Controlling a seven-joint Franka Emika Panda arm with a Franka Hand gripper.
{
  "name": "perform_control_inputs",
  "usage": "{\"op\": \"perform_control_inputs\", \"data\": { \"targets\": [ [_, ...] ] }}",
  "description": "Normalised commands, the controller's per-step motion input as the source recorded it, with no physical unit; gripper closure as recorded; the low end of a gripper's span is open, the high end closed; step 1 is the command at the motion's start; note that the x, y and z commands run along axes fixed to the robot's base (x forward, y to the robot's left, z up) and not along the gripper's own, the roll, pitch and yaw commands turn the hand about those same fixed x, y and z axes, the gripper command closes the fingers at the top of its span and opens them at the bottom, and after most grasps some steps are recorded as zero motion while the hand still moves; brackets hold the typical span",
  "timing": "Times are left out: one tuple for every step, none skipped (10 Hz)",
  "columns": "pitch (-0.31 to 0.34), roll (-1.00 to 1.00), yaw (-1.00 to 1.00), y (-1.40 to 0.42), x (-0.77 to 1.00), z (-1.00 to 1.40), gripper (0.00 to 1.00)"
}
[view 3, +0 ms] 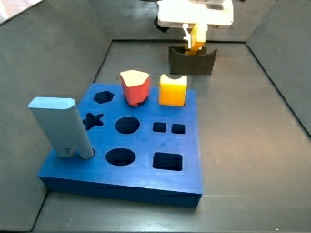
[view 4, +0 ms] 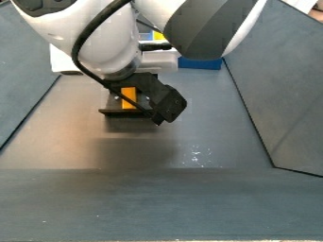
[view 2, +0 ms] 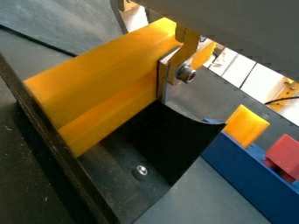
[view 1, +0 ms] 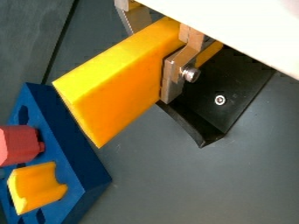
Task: Pick up the double-square object. Move up. Place the double-square object on the fixture. Regrasp the double-square object. Move to above the board. Insert the double-square object.
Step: Place the double-square object on the fixture, then regrasp the double-square object.
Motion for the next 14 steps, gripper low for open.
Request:
{"op": "perform_control_inputs", "data": {
  "targets": [
    [-0.039, -0.11, -0.13, 0.14, 0.07, -0.44, 1.00],
    [-0.044, -0.11, -0.12, 0.15, 0.06, -0.45, 1.00],
    [-0.045, -0.11, -0.12, 0.15, 0.06, -0.45, 1.00],
    [-0.047, -0.11, -0.11, 0.14, 0.07, -0.44, 1.00],
    [0.000, 0.00, 0.00, 0.00, 0.00, 0.00, 0.00],
    [-0.035, 0.04, 0.07, 0.00, 0.00, 1.00, 0.00],
    [-0.023, 0.04, 0.07, 0.00, -0.02, 1.00, 0.00],
    [-0.010, 0.04, 0.07, 0.00, -0.03, 1.00, 0.00],
    [0.014, 0.04, 0.06, 0.00, -0.04, 1.00, 0.00],
    [0.038, 0.04, 0.06, 0.01, -0.05, 1.00, 0.00],
    [0.060, 0.03, 0.04, 0.01, -0.04, 0.92, 0.00],
    [0.085, 0.02, 0.02, 0.01, -0.04, 0.67, 0.00],
    [0.096, 0.02, 0.01, 0.02, -0.03, 0.49, 0.00],
    [0.099, 0.02, -0.01, 0.02, -0.03, 0.31, 0.00]
  ]
}}
